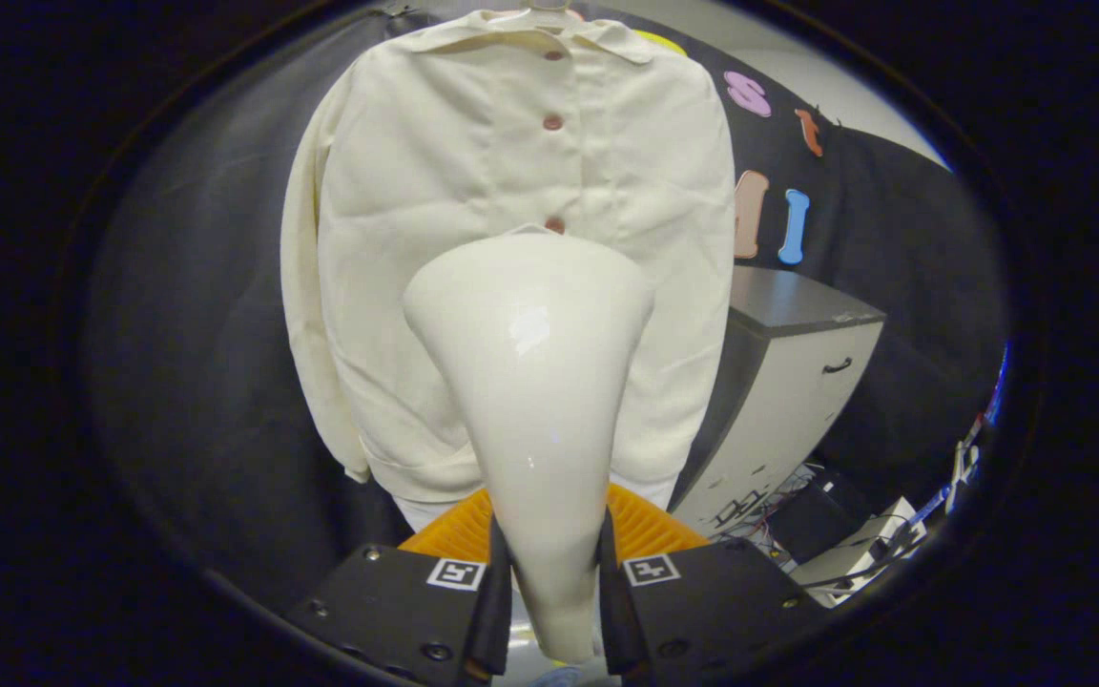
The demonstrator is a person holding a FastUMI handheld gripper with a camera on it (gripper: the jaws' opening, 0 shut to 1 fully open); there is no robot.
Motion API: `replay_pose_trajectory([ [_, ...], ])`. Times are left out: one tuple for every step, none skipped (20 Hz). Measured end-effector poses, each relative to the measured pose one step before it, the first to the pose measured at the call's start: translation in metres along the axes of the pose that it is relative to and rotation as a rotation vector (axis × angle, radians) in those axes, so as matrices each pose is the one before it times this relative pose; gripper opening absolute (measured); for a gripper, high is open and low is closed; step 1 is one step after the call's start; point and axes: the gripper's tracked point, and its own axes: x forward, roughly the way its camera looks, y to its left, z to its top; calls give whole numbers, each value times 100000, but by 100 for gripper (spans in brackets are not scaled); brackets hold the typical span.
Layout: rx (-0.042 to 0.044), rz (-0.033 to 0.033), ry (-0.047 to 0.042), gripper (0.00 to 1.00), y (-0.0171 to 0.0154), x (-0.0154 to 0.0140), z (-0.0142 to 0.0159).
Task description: Iron the clothes twice with a garment steamer, once on the left side and once on the right side.
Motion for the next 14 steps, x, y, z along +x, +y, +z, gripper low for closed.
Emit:
replay_pose_trajectory([
  [457, 62, -1765, 38, -144, -594, 1118],
  [1077, -66, -1453, 38, -648, -189, 1243],
  [1076, 472, -2241, 38, -780, -56, 1340],
  [2113, -321, -2325, 38, -740, 36, 1804],
  [1713, -712, -2354, 38, -750, 120, 1384],
  [1218, 153, -2265, 38, -565, 391, 1622],
  [1215, 3, -1248, 38, -460, 542, 1175],
  [796, -475, -1575, 38, -590, 367, 1307],
  [741, -530, -1872, 38, -654, 427, 1211],
  [774, -713, -1200, 38, -839, 402, 1167],
  [833, -763, -1033, 38, -836, 547, 1106],
  [694, -781, -1305, 38, -652, 672, 1309],
  [981, -994, -941, 38, -597, 742, 1378],
  [610, -653, -521, 38, -670, 857, 1338],
])
